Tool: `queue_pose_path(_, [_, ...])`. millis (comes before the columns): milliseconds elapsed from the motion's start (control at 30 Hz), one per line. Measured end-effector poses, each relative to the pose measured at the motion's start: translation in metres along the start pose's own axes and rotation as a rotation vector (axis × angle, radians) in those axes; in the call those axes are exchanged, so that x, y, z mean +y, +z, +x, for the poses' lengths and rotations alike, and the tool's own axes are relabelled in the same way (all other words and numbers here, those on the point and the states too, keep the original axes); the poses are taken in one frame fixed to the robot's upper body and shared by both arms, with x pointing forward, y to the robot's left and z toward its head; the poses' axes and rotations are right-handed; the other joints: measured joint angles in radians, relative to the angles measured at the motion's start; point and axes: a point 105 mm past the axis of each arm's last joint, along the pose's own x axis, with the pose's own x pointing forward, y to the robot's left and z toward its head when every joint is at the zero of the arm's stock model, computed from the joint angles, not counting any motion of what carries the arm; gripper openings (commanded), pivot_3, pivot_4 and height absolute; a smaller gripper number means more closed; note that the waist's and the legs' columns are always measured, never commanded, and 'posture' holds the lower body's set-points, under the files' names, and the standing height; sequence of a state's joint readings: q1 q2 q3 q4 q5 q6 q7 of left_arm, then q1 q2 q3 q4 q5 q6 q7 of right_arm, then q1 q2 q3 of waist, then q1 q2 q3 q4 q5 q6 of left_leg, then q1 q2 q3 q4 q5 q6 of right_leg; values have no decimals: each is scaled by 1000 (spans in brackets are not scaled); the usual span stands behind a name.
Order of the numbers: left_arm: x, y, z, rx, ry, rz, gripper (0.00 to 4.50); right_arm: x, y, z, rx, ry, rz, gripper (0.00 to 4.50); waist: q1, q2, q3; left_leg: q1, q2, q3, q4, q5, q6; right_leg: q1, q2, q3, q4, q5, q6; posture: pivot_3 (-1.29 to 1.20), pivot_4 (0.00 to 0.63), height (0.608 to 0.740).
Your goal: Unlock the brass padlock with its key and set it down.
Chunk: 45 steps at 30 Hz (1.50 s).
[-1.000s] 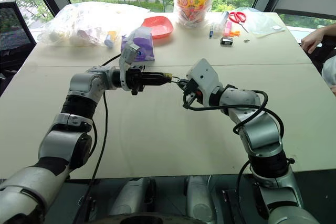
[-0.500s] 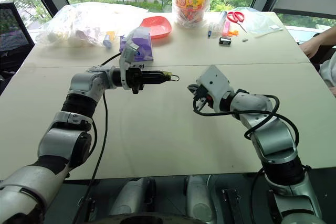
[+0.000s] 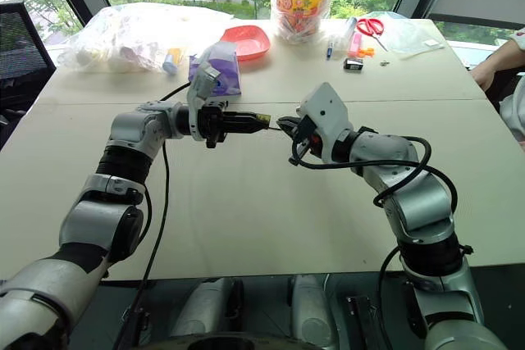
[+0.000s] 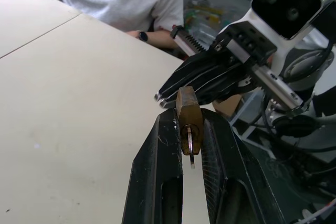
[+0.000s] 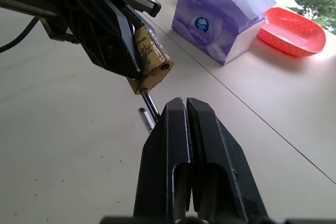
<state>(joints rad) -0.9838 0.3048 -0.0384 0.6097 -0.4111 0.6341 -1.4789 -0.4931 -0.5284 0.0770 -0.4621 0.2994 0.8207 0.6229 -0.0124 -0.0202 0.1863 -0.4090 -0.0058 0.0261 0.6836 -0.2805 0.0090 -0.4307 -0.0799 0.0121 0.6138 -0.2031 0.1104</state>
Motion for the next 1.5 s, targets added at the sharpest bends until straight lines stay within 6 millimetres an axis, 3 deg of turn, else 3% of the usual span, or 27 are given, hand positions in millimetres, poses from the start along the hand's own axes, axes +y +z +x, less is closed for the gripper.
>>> queue_pose_path(333, [12,2,-3,-48,89,11,0,11,-7,4,18,67,11,69,3,0,0,0,0,0,0,0,0,0,0,0,0,0,0,0,150,740])
queue_pose_path(500, [26,-2,-10,-78,174,-21,0,-3,-60,-27,241,-29,-60,69,7,0,0,-1,-1,1,0,-1,1,0,-1,0,-2,0,0,0,150,740])
queue_pose_path(633, [37,-10,-6,-94,238,-59,0,-5,-77,-43,312,-53,-89,69,4,0,0,0,-1,1,0,-1,1,0,-1,0,-1,0,0,0,150,740])
queue_pose_path(800, [51,-34,9,-66,317,-140,0,-10,-61,-60,310,-87,-150,69,3,-1,0,0,-1,1,0,-1,1,0,-1,0,-1,0,0,0,150,740])
queue_pose_path(1000, [54,-67,43,1,324,-216,0,-3,-49,-63,303,-75,-180,69,6,-1,0,0,-1,1,0,-1,1,0,-1,0,-2,0,0,0,150,740])
queue_pose_path(1100, [56,-82,55,21,338,-275,1393,0,-46,-63,302,-72,-187,0,6,-1,0,0,-1,1,0,-1,1,0,-1,0,-2,0,0,0,150,740])
queue_pose_path(1200, [61,-86,54,64,376,-273,2737,2,-45,-64,303,-75,-190,0,3,-1,1,0,-1,1,0,-1,1,0,-1,0,-2,0,0,0,150,740])
queue_pose_path(1233, [62,-85,54,65,379,-267,2844,2,-45,-64,303,-76,-189,0,3,-1,0,0,-1,1,0,-1,1,0,-1,0,-2,0,0,0,150,740])
queue_pose_path(1267, [63,-82,52,78,387,-241,3238,1,-46,-64,307,-81,-187,0,4,-1,0,0,0,0,0,-1,1,0,-1,0,-2,0,0,0,150,740])
queue_pose_path(1367, [69,-78,38,114,426,-160,3238,2,-47,-64,310,-84,-185,0,3,-1,0,0,0,1,0,-1,1,0,-1,0,-2,0,0,0,150,740])
queue_pose_path(1500, [73,-57,-1,131,481,-7,3238,3,-55,-68,331,-93,-164,0,3,-1,0,0,0,1,0,-1,1,0,-1,0,-1,0,0,0,150,740])
